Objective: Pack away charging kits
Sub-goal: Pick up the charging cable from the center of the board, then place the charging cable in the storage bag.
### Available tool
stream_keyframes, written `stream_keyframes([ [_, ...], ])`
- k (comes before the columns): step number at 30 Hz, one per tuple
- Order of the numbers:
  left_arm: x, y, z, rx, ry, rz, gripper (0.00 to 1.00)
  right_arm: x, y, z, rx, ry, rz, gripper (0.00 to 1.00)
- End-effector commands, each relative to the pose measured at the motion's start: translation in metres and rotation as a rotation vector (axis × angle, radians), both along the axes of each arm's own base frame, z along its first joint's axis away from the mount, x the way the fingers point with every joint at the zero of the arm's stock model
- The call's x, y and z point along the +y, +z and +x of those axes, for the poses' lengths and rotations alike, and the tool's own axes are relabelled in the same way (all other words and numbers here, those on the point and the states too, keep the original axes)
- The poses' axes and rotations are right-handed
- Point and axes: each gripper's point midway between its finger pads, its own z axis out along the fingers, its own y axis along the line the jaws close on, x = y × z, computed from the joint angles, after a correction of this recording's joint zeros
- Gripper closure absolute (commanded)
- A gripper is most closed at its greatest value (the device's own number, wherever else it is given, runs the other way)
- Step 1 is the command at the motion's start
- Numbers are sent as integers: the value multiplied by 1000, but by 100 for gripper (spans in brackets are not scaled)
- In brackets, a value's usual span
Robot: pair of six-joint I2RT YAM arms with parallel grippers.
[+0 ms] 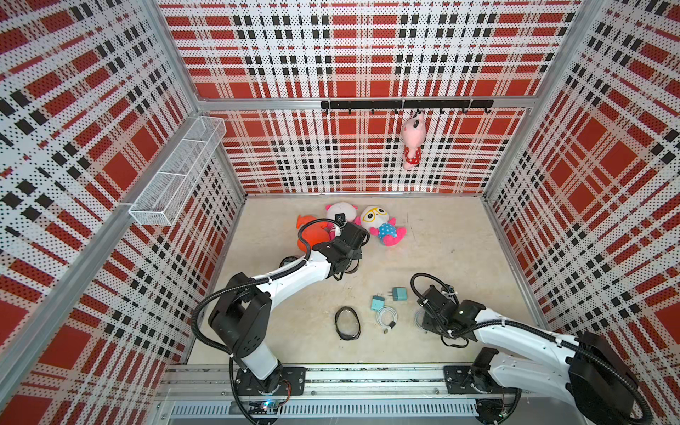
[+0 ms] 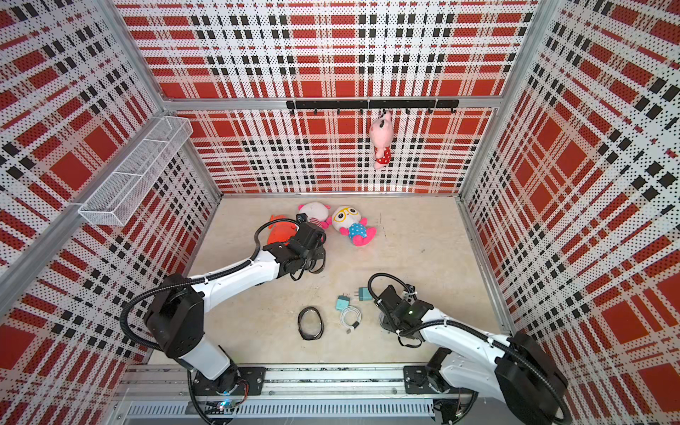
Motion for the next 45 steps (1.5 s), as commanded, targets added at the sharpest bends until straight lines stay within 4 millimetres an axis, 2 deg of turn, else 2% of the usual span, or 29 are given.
stream_keyframes([
  [1, 5, 6, -3, -8, 0, -5, 100, 13, -11, -4, 42, 35, 40, 62],
  [5, 4, 7, -3, -9, -3, -9, 100, 12, -17, -4, 62, 37, 10, 73],
  [9, 4, 8, -4, -8, -6, -12, 100, 12, -15, -1, 51, 39, 1, 85],
  [14, 0, 9, -5, -4, -24, -28, 100, 11, -5, 4, 17, 31, 4, 92],
  [19, -6, 11, -7, -2, -56, -51, 100, 0, 29, 20, -86, -6, -44, 94],
  [25, -10, 13, -8, -2, -75, -59, 100, 7, 95, 48, -269, -31, 1, 100],
  [29, -20, 17, -11, -4, -126, -81, 100, 37, 141, 75, -411, 26, 107, 100],
  [34, -38, 17, -17, 1, -198, -106, 100, 77, 171, 108, -557, 123, 181, 100],
  [40, -63, 15, -25, 14, -288, -137, 100, 119, 184, 135, -644, 250, 218, 100],
  [45, -82, 10, -31, 43, -381, -230, 100, 143, 174, 146, -650, 314, 247, 100],
])
